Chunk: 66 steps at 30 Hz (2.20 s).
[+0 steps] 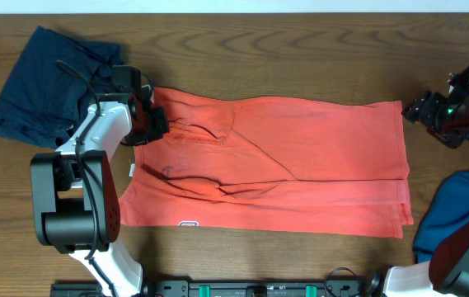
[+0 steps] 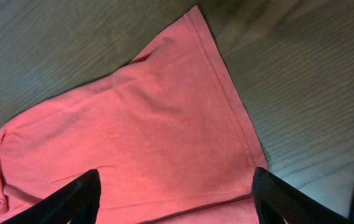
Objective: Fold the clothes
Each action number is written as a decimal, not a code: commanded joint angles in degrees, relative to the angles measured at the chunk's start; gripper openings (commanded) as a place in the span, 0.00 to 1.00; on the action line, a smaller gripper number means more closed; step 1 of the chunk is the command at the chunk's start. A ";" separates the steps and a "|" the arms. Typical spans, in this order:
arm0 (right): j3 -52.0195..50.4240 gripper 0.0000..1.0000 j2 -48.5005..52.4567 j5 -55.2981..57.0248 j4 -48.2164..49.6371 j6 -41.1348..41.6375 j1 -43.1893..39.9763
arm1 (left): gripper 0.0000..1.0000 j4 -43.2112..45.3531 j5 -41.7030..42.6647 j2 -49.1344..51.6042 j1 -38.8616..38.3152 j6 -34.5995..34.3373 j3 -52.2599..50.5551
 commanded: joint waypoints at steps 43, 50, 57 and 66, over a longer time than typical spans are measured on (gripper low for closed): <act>-0.11 0.78 0.17 0.37 0.57 -0.85 0.52 | 0.37 1.68 -1.55 0.68 -22.93 9.92 1.55; -0.11 0.78 0.17 0.37 0.02 -0.85 0.52 | 0.36 3.78 -5.53 2.60 -23.04 9.92 1.51; -0.11 0.78 0.17 0.37 -0.35 -0.85 0.52 | 0.38 3.69 -10.43 2.60 -23.02 9.92 1.51; -0.11 0.78 0.17 0.37 -0.50 -0.85 0.52 | 0.36 2.51 -7.63 2.62 -24.70 9.88 0.39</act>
